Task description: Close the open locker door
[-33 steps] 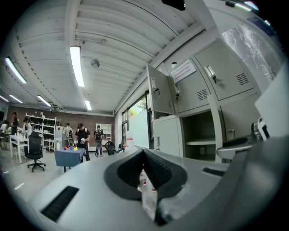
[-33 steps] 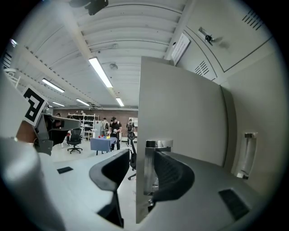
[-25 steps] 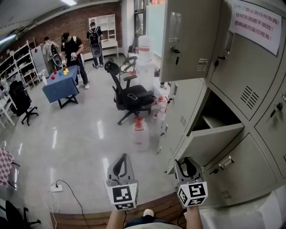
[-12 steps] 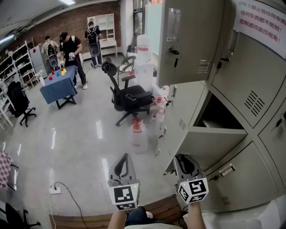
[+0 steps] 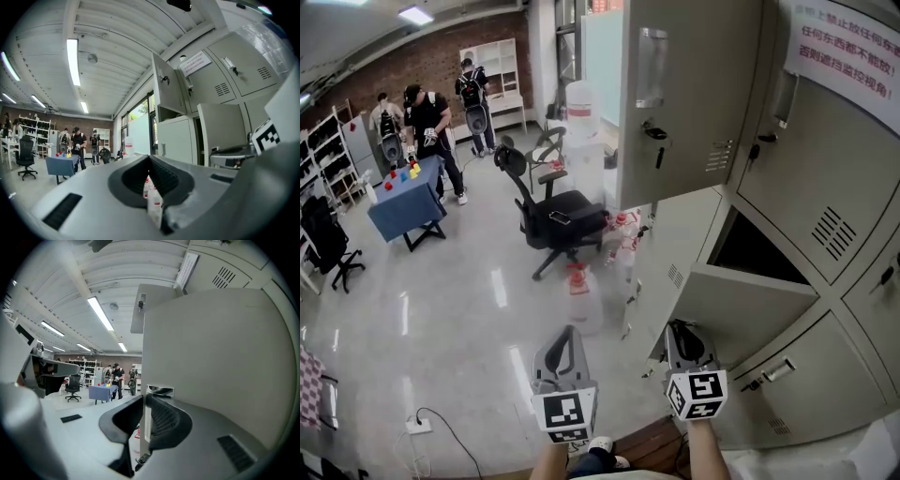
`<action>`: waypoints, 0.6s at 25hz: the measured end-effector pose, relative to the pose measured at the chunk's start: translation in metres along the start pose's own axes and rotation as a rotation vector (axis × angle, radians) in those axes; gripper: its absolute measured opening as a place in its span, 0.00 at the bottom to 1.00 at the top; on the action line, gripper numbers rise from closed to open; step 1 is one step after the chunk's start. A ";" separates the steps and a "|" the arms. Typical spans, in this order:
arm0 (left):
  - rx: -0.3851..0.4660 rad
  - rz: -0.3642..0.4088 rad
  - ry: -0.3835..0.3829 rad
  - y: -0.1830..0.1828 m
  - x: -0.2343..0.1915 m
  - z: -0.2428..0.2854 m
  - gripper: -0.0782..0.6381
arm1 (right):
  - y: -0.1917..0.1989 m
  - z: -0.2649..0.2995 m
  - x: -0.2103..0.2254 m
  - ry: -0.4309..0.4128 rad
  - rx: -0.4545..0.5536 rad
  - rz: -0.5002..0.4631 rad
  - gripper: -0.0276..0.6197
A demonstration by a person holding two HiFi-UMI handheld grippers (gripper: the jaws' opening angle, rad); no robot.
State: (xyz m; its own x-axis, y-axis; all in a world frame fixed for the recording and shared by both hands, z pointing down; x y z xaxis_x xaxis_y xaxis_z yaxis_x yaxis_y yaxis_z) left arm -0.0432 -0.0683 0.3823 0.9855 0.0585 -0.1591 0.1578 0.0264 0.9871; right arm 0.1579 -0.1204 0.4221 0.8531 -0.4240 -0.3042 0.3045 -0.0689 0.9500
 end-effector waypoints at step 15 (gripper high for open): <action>-0.018 -0.010 0.104 0.000 -0.002 0.056 0.11 | 0.009 0.056 0.051 0.297 -0.030 0.022 0.14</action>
State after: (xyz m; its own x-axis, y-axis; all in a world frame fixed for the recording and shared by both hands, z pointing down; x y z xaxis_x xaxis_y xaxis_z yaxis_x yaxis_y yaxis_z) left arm -0.0422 -0.1240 0.3834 0.9720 0.1616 -0.1704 0.1651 0.0458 0.9852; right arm 0.1807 -0.1936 0.4193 0.9449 -0.1425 -0.2948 0.2930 -0.0338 0.9555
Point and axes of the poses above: the fingertips, and each gripper's own axes: z forward along the fingers, x to its right, y out of its underside, the point moved 1 cm from there along -z, backward along the fingers, and after that the axes turned 15 degrees about -z, right-handed, at the moved point
